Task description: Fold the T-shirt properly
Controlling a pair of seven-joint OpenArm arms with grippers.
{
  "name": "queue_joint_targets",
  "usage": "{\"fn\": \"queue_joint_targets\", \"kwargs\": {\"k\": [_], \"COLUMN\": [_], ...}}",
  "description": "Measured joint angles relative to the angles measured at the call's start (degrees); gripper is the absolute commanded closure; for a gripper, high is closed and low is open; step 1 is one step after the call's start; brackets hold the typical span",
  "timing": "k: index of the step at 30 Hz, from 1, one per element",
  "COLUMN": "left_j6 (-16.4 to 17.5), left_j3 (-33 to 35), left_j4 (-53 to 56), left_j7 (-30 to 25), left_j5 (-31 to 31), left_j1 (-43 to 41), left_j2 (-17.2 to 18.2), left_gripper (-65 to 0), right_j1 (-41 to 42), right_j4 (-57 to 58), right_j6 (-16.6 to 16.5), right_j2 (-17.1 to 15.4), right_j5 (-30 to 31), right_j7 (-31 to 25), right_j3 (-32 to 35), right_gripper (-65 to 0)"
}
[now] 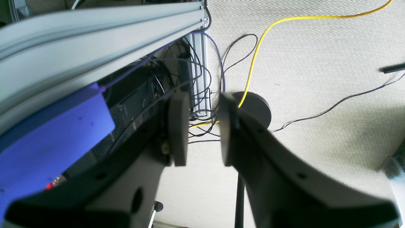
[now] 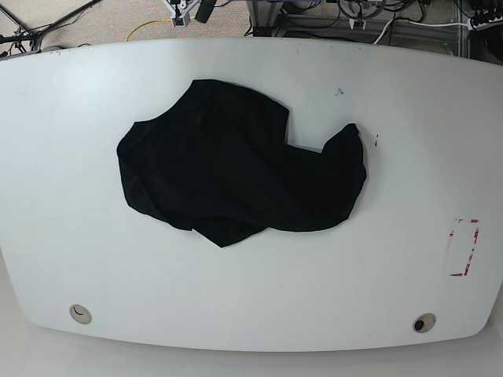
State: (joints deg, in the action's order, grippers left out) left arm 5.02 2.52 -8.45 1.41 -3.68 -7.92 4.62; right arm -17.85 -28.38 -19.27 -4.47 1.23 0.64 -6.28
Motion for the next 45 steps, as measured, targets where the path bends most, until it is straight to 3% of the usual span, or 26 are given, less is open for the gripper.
{"fn": "queue_joint_targets", "kwargs": {"k": [2, 14, 23, 36, 45], "left_j6": [-0.5, -0.5, -0.5, -0.3, -0.3], "left_j3": [-0.9, -2.1, -1.7, -1.7, -4.9], "left_j4": [-1.4, -6.6, -5.8, -6.5, -22.9], "left_j7": [0.6, 0.7, 0.4, 0.2, -0.7], "left_j5": [-0.2, -0.2, -0.2, -0.2, -0.2], "left_j1": [-0.7, -2.4, -2.5, -3.3, -13.4], "left_j2": [0.0, 0.0, 0.0, 0.2, 0.3], "left_gripper": [-43.1, -42.5, -42.6, -42.6, -42.4], "right_j1": [-0.7, -0.6, 0.9, 0.3, -8.1], "right_j4": [-0.9, -1.6, -0.4, -0.6, -14.2], "right_j6": [0.3, 0.4, 0.2, 0.4, 0.4], "right_j2": [0.7, 1.3, 1.0, 1.0, 1.0], "right_j5": [-0.4, -0.9, -0.9, -0.8, -0.5], "right_j7": [-2.4, -2.6, -2.1, -1.9, -1.5], "right_j3": [-0.2, -2.3, 2.9, 2.5, 2.6], "right_gripper": [-14.9, -15.4, -15.4, -15.2, -15.2]}}
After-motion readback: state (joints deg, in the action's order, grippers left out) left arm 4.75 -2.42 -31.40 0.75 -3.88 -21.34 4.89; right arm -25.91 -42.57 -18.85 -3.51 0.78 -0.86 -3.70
